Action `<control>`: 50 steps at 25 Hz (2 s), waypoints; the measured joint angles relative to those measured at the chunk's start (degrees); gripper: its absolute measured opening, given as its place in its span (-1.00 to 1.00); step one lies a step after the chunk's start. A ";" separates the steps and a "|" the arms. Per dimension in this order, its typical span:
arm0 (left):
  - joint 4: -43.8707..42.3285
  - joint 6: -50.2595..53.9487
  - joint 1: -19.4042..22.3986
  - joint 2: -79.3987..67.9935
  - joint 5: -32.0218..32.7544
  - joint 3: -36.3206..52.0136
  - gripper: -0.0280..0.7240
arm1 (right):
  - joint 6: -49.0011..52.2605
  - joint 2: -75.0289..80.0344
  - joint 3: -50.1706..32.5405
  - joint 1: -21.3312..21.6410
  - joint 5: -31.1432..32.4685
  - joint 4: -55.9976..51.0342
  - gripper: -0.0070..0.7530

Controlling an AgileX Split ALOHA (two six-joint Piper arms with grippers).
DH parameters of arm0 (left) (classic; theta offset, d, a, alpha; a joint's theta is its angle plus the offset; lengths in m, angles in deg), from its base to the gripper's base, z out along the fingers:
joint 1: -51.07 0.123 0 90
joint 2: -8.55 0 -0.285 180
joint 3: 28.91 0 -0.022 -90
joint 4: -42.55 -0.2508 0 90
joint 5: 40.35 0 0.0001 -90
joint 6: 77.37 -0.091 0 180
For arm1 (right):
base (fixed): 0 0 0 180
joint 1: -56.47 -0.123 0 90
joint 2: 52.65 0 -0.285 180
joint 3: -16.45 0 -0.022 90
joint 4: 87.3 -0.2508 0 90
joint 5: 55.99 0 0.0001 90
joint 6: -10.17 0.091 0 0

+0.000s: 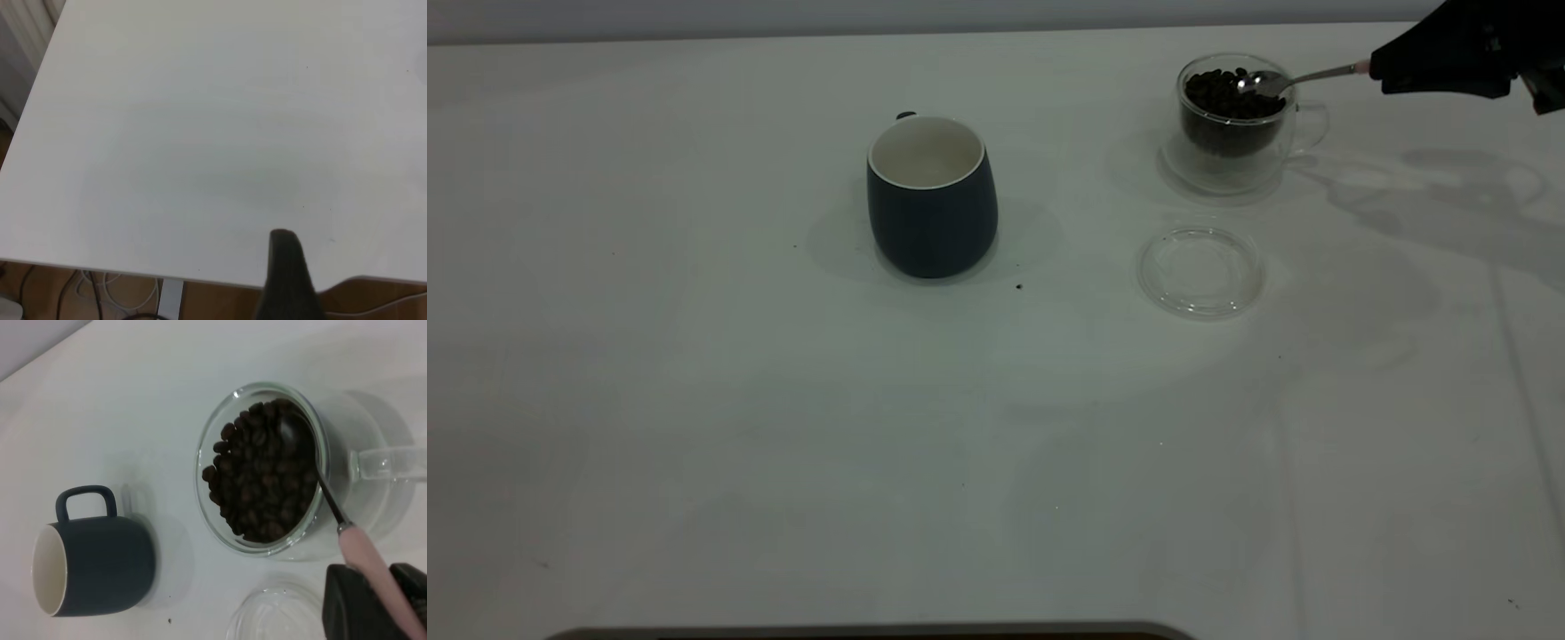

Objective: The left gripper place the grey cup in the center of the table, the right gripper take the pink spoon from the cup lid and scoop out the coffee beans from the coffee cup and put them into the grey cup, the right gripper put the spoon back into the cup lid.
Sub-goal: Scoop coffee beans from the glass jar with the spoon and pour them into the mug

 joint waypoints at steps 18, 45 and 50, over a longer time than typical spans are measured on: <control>0.00 -0.05 0.00 0.00 0.00 0.00 0.63 | 8.47 1.43 0.31 -1.99 2.80 0.51 -0.72; 0.00 0.02 0.00 0.00 0.00 0.00 0.63 | 10.85 2.70 0.31 2.50 10.96 -1.06 -0.72; 0.00 0.01 0.00 0.00 0.00 0.00 0.63 | 10.89 2.86 0.31 3.47 13.05 -1.51 -0.72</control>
